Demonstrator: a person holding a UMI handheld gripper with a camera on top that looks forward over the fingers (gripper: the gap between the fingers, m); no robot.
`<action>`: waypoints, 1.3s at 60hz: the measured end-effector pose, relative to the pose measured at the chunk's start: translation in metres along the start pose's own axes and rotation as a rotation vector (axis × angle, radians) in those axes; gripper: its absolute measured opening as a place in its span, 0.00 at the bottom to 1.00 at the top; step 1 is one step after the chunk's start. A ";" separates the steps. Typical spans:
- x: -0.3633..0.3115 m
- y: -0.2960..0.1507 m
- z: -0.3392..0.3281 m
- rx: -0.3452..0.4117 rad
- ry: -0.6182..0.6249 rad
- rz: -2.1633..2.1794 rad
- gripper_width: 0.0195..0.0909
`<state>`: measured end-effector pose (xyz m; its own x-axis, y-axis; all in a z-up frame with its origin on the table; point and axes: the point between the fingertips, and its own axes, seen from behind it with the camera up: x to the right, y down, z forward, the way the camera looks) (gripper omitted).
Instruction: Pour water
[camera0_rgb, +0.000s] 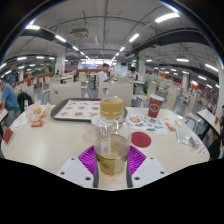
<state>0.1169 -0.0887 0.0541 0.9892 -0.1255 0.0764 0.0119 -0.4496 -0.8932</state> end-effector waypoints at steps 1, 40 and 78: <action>0.002 -0.003 0.000 0.002 0.010 -0.020 0.24; 0.103 -0.191 0.092 0.050 0.608 -1.614 0.24; 0.071 -0.183 0.111 0.126 0.326 -1.287 0.25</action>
<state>0.2015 0.0829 0.1742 0.1837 0.1114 0.9766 0.9357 -0.3241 -0.1390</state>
